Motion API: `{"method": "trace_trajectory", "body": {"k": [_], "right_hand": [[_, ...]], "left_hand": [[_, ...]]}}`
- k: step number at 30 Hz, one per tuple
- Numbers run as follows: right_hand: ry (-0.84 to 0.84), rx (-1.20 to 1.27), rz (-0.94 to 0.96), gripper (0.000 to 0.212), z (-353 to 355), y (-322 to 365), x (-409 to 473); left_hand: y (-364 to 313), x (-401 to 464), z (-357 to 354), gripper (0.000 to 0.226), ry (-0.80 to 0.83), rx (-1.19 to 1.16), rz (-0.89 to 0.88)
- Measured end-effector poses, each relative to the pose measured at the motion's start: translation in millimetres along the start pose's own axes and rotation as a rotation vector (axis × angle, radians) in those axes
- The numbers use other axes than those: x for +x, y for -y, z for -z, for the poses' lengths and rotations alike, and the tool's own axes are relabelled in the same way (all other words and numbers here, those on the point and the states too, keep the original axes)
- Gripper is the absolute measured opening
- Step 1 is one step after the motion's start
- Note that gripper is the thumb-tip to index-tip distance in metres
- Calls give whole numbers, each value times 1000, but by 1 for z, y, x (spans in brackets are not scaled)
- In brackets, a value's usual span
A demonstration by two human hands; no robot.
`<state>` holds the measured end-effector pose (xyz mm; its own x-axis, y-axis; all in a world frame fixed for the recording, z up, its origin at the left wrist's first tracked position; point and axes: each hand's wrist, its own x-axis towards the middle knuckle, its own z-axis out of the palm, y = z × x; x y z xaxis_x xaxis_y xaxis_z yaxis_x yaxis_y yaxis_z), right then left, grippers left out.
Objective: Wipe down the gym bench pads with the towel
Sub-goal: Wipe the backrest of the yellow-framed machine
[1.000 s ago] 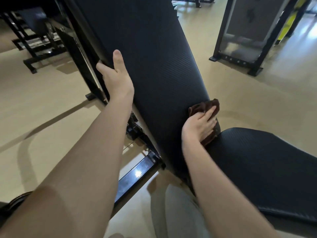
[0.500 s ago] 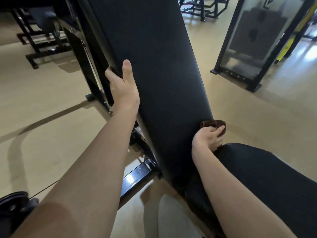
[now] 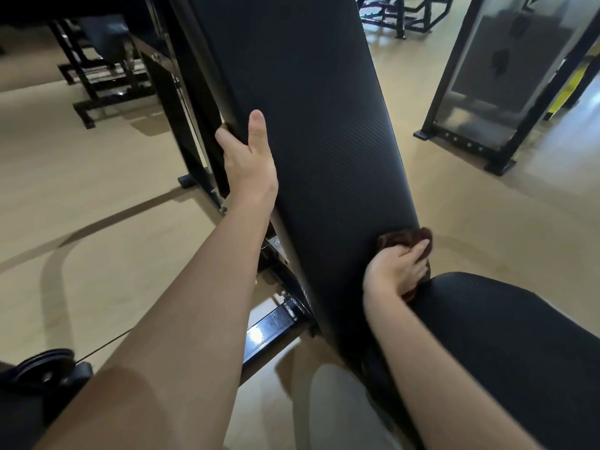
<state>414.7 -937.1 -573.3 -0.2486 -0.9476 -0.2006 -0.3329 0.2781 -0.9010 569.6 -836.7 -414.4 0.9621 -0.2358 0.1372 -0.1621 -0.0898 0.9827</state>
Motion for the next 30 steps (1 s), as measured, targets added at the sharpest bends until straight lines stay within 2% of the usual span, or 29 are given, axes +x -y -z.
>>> {"method": "trace_trajectory", "body": {"k": [4,7,9,13,17,22,27,30], "right_hand": [[-22,59,-174,54,0,26,47],[-40,67,-117,54,2,17,3],[5,63,5,56,1,2,-56],[114,2,495,64,3,-33,-151],[91,-28,714,56,-6,-19,-142],[202,44,1111,51,-16,31,-132],[249,-30,1332,46,-11,9,-105],[265,-132,1374,51,2,-12,-103]], "left_hand": [[-2,-1,-1,66,1,-16,1],[-1,-2,-5,64,-14,-38,-6],[-1,0,-5,64,-20,-42,-7],[-1,0,-2,71,1,-10,-2],[0,-1,-6,68,-10,-14,1],[2,-2,-5,72,-26,22,-25],[4,1,-4,68,-60,43,-40],[-2,-4,0,72,-28,115,3]]}}
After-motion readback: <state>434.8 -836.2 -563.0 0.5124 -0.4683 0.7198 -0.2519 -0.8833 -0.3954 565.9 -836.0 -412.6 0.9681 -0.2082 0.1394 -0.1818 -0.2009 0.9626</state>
